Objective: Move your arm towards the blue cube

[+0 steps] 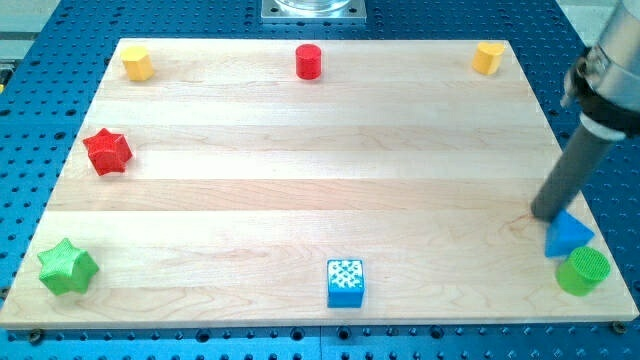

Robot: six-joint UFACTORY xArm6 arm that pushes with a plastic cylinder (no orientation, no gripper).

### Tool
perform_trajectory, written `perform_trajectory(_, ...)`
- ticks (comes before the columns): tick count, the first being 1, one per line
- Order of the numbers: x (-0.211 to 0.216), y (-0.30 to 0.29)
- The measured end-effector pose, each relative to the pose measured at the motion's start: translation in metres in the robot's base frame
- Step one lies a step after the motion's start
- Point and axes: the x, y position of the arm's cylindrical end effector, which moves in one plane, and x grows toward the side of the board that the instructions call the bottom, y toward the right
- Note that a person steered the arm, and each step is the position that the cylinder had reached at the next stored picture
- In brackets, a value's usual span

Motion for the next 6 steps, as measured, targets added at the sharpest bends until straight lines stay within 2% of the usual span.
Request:
perform_trajectory(2, -0.011, 0.0)
perform_trajectory(3, -0.021, -0.06)
perform_trajectory(5, -0.021, -0.293)
perform_trajectory(6, -0.01, -0.322)
